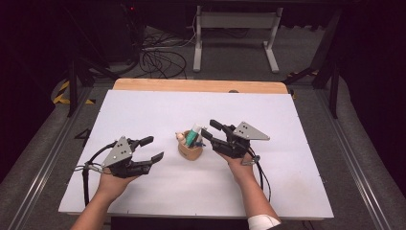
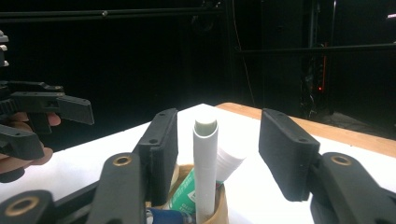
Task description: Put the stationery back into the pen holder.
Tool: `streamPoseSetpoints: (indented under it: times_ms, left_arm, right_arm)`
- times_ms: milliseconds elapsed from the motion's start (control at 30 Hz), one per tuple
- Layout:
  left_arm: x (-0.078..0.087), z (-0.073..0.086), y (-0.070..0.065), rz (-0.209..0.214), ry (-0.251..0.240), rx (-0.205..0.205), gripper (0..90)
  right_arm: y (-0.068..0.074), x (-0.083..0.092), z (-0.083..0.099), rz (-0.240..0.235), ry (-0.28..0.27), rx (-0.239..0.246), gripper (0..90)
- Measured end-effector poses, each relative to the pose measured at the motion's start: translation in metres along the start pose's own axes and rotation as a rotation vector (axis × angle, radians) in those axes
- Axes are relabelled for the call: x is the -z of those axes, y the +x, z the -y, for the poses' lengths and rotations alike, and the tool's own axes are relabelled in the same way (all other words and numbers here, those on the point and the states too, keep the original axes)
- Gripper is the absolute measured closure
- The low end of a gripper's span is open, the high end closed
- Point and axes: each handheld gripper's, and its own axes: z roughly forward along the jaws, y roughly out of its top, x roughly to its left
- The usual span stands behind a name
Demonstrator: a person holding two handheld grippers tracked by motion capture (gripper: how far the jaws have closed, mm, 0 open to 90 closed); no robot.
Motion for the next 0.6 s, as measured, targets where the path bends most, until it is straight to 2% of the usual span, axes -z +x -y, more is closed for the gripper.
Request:
streamPoseSetpoints:
  times_ms: [600]
  left_arm:
    - [0.004, 0.0, 0.005, -0.015, -0.005, 0.016, 33.6]
  right_arm:
    - [-0.004, 0.013, -0.006, -0.001, -0.007, -0.018, 39.1]
